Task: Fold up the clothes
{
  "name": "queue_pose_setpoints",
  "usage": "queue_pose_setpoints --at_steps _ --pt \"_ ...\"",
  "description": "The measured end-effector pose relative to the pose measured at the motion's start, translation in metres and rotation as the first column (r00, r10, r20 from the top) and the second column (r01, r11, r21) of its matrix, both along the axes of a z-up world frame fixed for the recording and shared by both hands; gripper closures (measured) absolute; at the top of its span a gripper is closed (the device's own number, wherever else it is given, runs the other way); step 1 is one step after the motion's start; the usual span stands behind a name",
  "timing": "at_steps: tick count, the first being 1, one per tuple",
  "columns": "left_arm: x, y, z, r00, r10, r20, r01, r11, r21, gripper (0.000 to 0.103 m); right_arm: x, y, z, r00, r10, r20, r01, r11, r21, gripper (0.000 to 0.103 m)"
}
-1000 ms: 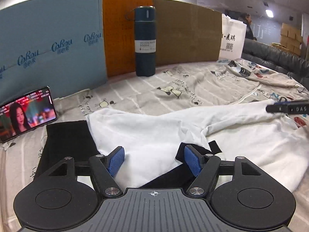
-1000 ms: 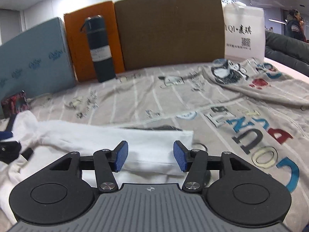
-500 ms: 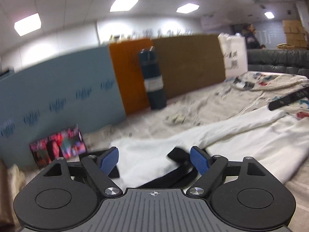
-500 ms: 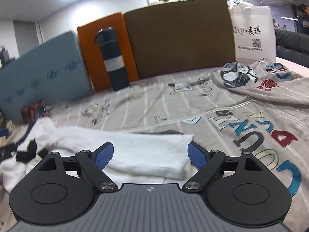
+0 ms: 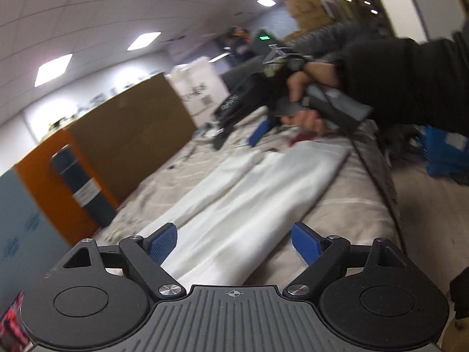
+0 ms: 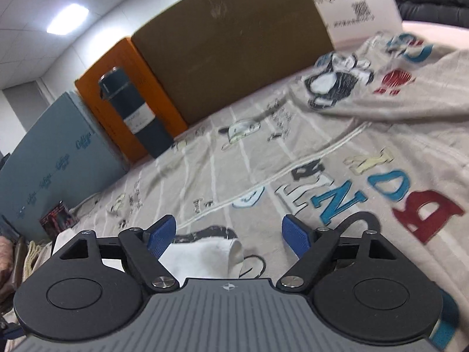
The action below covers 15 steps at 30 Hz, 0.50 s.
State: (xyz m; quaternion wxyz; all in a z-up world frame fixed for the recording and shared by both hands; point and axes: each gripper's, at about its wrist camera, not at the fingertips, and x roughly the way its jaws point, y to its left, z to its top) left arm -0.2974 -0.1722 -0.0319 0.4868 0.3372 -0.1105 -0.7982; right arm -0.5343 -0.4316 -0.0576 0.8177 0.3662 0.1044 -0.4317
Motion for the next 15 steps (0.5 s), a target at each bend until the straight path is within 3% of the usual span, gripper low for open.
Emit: queue_pose_setpoints --at_steps 1,4,8,9,10,11,12,13,15 --pt "-0.008 -0.004 -0.002 1.000 -0.013 0.015 0.013 1.000 -0.004 0.015 0.002 0.000 -0.001 1.000 0.009 0.000 -0.009 1.000 -0.006 0.029" --pt "-0.030 -0.016 -0.005 0.998 -0.045 0.051 0.046 0.999 -0.024 0.015 0.006 0.004 -0.001 0.998 0.057 -0.013 -0.057 0.998 -0.010 0.050" --pt "-0.055 -0.037 -0.004 0.995 -0.089 0.050 0.091 0.995 -0.042 0.015 0.013 0.016 0.001 0.988 0.136 -0.078 -0.140 0.989 -0.043 0.054" --pt "-0.059 -0.041 -0.004 0.993 -0.101 0.053 0.104 0.994 -0.045 0.016 0.014 0.019 0.001 0.984 0.148 -0.096 -0.153 0.987 -0.052 0.060" --pt "-0.063 -0.044 -0.004 0.992 -0.115 0.055 0.117 0.992 -0.047 0.023 0.014 0.021 0.002 0.982 0.153 -0.108 -0.160 0.986 -0.056 0.063" --pt "-0.067 -0.047 -0.004 0.990 -0.128 0.058 0.131 0.990 -0.050 0.059 0.015 0.023 0.002 0.980 0.155 -0.121 -0.163 0.985 -0.062 0.071" --pt "-0.068 -0.051 -0.003 0.989 -0.143 0.047 0.144 0.989 -0.021 0.083 0.015 0.024 0.004 0.980 0.150 -0.130 -0.160 0.985 -0.071 0.082" --pt "-0.067 -0.053 -0.002 0.990 -0.137 0.030 0.137 0.991 -0.006 0.097 0.015 0.026 0.006 0.981 0.144 -0.129 -0.156 0.984 -0.083 0.086" --pt "-0.062 -0.053 0.003 0.992 -0.124 -0.004 0.124 0.992 -0.027 0.097 0.015 0.028 0.012 0.983 0.133 -0.126 -0.147 0.983 -0.107 0.092"
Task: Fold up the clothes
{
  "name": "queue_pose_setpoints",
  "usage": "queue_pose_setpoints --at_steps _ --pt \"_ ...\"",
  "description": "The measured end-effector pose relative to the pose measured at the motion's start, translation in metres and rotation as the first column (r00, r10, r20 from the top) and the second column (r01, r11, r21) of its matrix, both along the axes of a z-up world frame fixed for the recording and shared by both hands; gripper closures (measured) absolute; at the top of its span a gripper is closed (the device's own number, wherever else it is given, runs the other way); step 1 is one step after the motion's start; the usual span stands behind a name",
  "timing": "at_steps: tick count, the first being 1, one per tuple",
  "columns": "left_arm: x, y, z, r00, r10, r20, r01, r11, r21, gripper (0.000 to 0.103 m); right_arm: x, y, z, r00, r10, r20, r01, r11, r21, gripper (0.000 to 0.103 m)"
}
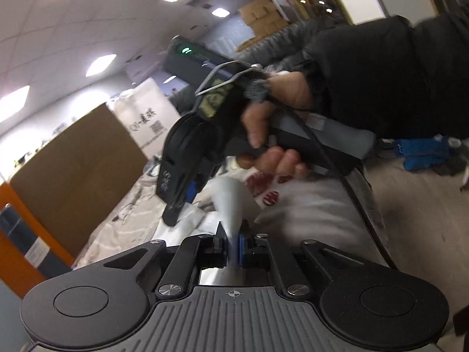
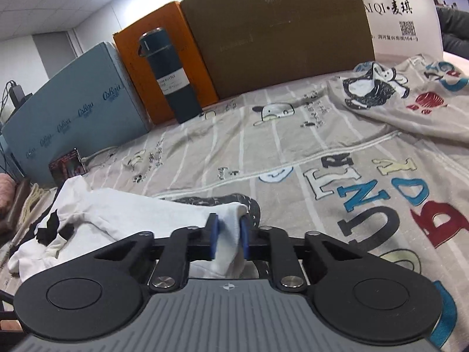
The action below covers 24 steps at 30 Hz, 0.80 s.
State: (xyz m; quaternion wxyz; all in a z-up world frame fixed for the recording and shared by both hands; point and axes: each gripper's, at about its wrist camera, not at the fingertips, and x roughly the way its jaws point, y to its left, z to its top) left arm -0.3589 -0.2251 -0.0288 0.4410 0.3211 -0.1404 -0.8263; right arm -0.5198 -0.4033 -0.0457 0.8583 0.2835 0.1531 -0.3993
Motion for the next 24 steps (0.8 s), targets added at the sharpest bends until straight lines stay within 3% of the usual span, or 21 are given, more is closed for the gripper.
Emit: queue_pose_setpoints --at_steps 6,11,17,24 --pt "0.032 0.011 0.029 0.982 0.091 -0.163 -0.105 0.991 -0.079 0.097 0.016 0.014 0.030 0.999 -0.022 0.033 0.025 0.995 -0.094 0.098" --pt "0.067 0.023 0.049 0.927 0.197 -0.318 -0.246 0.962 -0.120 0.097 0.050 0.027 0.065 0.998 -0.009 0.063 0.019 0.985 -0.170 0.099" --pt "0.118 0.045 0.063 0.822 0.320 -0.470 -0.434 0.888 -0.155 0.097 0.122 0.037 0.105 0.997 0.058 0.057 -0.044 0.972 -0.232 0.099" --pt "0.193 0.074 0.072 0.665 0.477 -0.574 -0.649 0.749 -0.129 0.097 0.252 0.047 0.124 0.973 0.231 0.019 -0.219 0.942 -0.254 0.100"
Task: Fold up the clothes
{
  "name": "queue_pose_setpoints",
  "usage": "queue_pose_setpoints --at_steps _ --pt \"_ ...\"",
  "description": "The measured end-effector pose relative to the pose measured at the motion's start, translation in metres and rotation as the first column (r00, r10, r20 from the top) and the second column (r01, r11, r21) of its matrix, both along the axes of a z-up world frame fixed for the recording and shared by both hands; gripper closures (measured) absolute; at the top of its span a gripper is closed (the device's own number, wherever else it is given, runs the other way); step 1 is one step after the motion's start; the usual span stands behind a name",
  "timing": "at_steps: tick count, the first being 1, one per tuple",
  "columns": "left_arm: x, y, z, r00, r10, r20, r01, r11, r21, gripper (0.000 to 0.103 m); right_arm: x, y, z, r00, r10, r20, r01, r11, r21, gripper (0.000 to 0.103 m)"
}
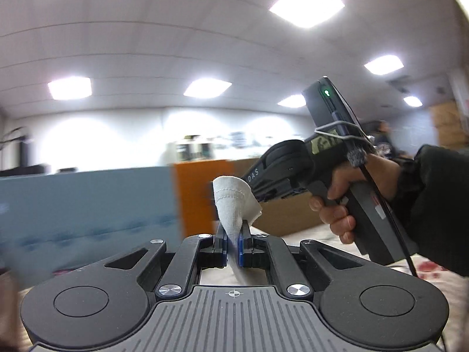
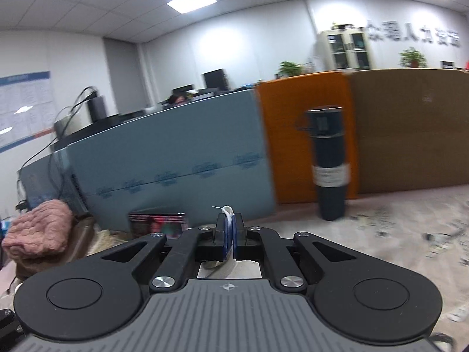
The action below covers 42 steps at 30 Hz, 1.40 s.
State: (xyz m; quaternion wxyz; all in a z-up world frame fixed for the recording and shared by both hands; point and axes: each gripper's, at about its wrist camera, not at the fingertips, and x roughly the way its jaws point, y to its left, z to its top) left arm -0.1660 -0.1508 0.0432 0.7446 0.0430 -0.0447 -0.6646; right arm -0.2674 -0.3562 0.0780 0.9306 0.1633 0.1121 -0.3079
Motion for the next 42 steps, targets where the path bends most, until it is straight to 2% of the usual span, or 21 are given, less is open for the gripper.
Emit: queue_pose_setpoints --at_steps 4,8,13,14,16,18,19,21,23,25,28,32,34,39,42 --pt "0.041 0.010 -0.011 0.993 0.108 -0.057 -0.105 0.993 0.058 0.097 0.084 0.005 -0.015 0.993 0.098 -0.062 -0.096 0.995 0.031 0.100" --pt "0.080 0.021 -0.027 0.972 0.184 -0.143 -0.159 0.972 0.174 0.097 0.153 0.010 -0.049 0.976 0.160 -0.148 -0.150 0.986 0.079 0.100" --pt "0.118 0.034 -0.042 0.936 0.231 -0.267 -0.144 0.940 0.309 0.096 0.200 0.009 -0.090 0.956 0.176 -0.235 -0.140 0.977 0.162 0.100" --pt "0.125 0.038 -0.045 0.927 0.237 -0.289 -0.136 0.935 0.329 0.092 0.204 0.009 -0.092 0.956 0.175 -0.237 -0.136 0.976 0.172 0.100" --pt "0.135 0.042 -0.050 0.916 0.245 -0.318 -0.131 0.931 0.340 0.090 0.205 0.009 -0.094 0.959 0.173 -0.223 -0.130 0.972 0.196 0.099" --pt "0.139 0.048 -0.054 0.907 0.254 -0.336 -0.134 0.930 0.343 0.084 0.202 0.008 -0.090 0.966 0.165 -0.197 -0.124 0.971 0.206 0.094" --pt "0.140 0.050 -0.056 0.903 0.270 -0.335 -0.148 0.926 0.348 0.076 0.199 0.009 -0.087 0.971 0.157 -0.183 -0.120 0.972 0.200 0.090" --pt "0.158 0.046 -0.054 0.886 0.297 -0.357 -0.161 0.918 0.363 0.065 0.193 0.011 -0.080 0.976 0.151 -0.158 -0.122 0.976 0.180 0.071" --pt "0.161 0.051 -0.057 0.863 0.327 -0.385 -0.178 0.911 0.372 0.045 0.182 0.010 -0.073 0.981 0.142 -0.134 -0.119 0.979 0.165 0.066" --pt "0.162 0.054 -0.059 0.846 0.339 -0.412 -0.180 0.908 0.377 0.040 0.166 0.007 -0.067 0.985 0.134 -0.113 -0.114 0.980 0.164 0.062" --pt "0.162 0.053 -0.063 0.831 0.371 -0.414 -0.199 0.894 0.402 0.027 0.134 0.005 -0.063 0.988 0.113 -0.107 -0.097 0.985 0.144 0.054" --pt "0.170 0.046 -0.068 0.815 0.380 -0.437 -0.177 0.882 0.437 0.024 0.085 0.006 -0.068 0.990 0.005 -0.141 0.004 0.998 0.061 0.034" --pt "0.170 0.045 -0.070 0.810 0.382 -0.444 -0.170 0.879 0.446 0.023 0.065 0.002 -0.076 0.984 -0.057 -0.168 0.066 0.997 0.046 0.033" --pt "0.169 0.047 -0.072 0.806 0.382 -0.451 -0.165 0.878 0.449 0.022 0.026 -0.016 -0.101 0.985 -0.138 -0.107 0.155 0.972 0.176 0.034" --pt "0.170 0.046 -0.073 0.802 0.382 -0.459 -0.162 0.879 0.448 0.021 0.016 -0.018 -0.112 0.988 -0.136 -0.078 0.150 0.964 0.222 0.037"
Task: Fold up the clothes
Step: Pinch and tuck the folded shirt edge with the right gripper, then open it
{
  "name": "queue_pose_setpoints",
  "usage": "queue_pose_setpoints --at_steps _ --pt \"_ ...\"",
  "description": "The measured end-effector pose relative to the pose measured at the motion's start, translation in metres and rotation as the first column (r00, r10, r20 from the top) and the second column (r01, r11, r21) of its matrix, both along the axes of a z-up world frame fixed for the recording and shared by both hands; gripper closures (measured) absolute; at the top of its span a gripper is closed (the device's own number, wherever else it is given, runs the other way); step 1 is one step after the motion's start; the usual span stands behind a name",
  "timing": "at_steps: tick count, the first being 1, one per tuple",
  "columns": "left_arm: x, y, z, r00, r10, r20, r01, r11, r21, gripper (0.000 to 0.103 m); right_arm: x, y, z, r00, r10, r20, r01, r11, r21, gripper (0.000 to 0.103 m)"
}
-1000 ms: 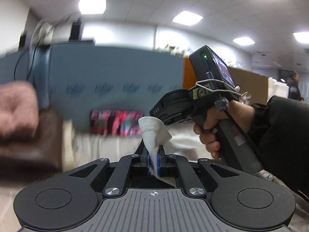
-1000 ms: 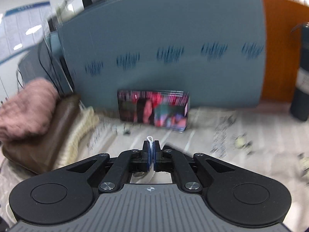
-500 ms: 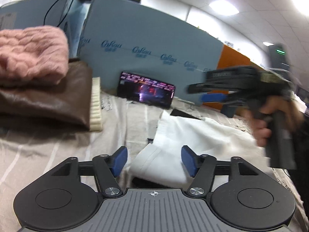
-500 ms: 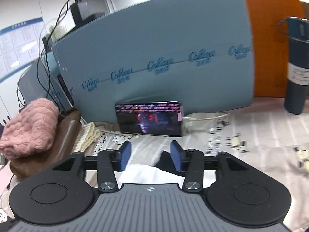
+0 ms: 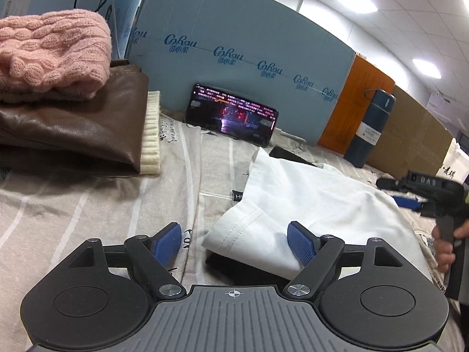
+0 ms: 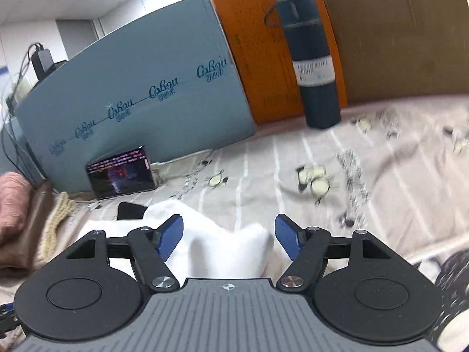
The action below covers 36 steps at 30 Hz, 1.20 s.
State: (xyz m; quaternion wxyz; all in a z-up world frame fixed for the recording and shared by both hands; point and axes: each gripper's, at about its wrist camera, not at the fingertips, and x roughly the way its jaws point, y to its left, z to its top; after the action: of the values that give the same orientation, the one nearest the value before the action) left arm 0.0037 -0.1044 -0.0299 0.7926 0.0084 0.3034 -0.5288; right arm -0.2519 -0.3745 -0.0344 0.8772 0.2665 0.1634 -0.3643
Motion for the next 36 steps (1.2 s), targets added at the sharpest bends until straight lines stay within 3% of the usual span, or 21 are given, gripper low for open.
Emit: queue_pose_setpoints --at_steps 1,3,5,8,11,13,15,17,20,22,25,28,36 --pt "0.000 0.000 -0.001 1.000 0.000 -0.001 0.000 1.000 0.001 0.021 0.000 0.001 -0.003 1.000 -0.007 -0.004 0.007 1.000 0.000 0.042" --pt "-0.002 -0.003 -0.001 1.000 -0.003 0.009 0.003 1.000 0.011 0.021 0.003 0.000 -0.010 1.000 -0.015 -0.021 0.015 1.000 0.010 0.066" --pt "-0.003 -0.005 -0.001 1.000 -0.007 0.021 0.007 1.000 0.022 0.021 0.003 -0.002 -0.017 1.000 -0.011 -0.018 0.011 0.999 0.030 0.078" --pt "-0.001 -0.006 -0.002 1.000 0.000 0.006 0.000 1.000 0.015 0.021 -0.001 -0.004 -0.019 1.000 -0.016 -0.009 0.016 0.999 0.032 0.082" --pt "0.008 0.006 0.000 0.997 0.064 -0.041 -0.066 0.996 -0.065 0.021 -0.004 -0.007 -0.022 1.000 -0.025 0.002 0.025 0.999 0.047 0.082" --pt "0.012 0.019 0.005 0.989 0.126 -0.073 -0.134 0.984 -0.120 0.021 -0.008 -0.009 -0.023 0.999 -0.036 0.025 0.034 0.997 0.062 0.079" --pt "0.017 0.030 0.010 0.980 0.135 -0.150 -0.157 0.976 -0.151 0.021 -0.015 -0.011 -0.023 0.996 -0.066 0.055 0.061 0.995 0.081 0.063" --pt "0.020 0.039 0.013 0.966 0.109 -0.233 -0.151 0.974 -0.171 0.020 -0.024 -0.013 -0.022 0.991 -0.091 0.100 0.081 0.991 0.108 0.055" --pt "0.019 0.045 0.013 0.936 0.072 -0.345 -0.131 0.979 -0.153 0.018 -0.036 -0.015 -0.020 0.980 -0.114 0.161 0.091 0.986 0.142 0.034" --pt "0.019 0.043 0.008 0.905 0.038 -0.423 -0.105 0.985 -0.138 0.018 -0.042 -0.015 -0.016 0.974 -0.115 0.193 0.083 0.983 0.165 0.033" --pt "0.021 0.036 -0.003 0.853 0.016 -0.521 -0.085 0.990 -0.110 0.018 -0.051 -0.008 -0.010 0.972 -0.094 0.213 0.047 0.975 0.218 0.020" --pt "0.023 0.027 -0.009 0.829 0.016 -0.559 -0.082 0.992 -0.093 0.017 -0.062 0.011 -0.006 0.977 -0.033 0.210 -0.027 0.960 0.277 0.019" --pt "0.026 0.005 -0.009 0.859 -0.015 -0.512 -0.066 0.988 -0.138 0.007 -0.067 0.060 -0.012 0.969 0.116 0.220 -0.206 0.871 0.447 0.019"
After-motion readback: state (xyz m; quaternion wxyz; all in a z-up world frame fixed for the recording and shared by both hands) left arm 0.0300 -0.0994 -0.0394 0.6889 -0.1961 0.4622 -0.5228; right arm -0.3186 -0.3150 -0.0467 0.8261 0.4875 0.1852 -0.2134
